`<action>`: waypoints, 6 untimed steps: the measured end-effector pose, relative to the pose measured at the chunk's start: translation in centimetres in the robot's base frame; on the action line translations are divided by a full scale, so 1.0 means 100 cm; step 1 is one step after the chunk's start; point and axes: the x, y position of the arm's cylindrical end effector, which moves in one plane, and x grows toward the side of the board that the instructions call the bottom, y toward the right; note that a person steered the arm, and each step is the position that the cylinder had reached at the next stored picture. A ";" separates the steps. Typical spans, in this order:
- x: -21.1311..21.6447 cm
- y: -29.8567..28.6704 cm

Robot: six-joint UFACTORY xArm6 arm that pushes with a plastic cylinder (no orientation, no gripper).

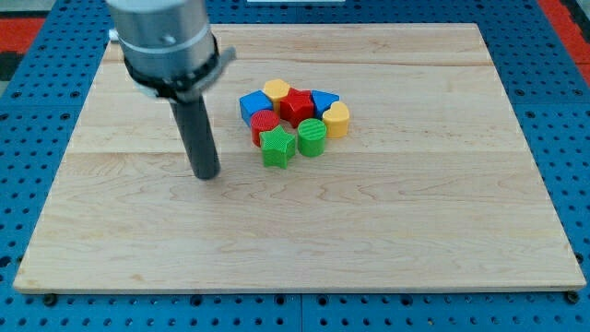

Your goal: Push the green blocks to the bottom of red blocks

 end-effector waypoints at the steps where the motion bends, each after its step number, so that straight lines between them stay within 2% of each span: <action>1: 0.042 0.018; 2: 0.040 0.066; 3: 0.022 0.080; 5: -0.031 0.081; 6: -0.043 0.082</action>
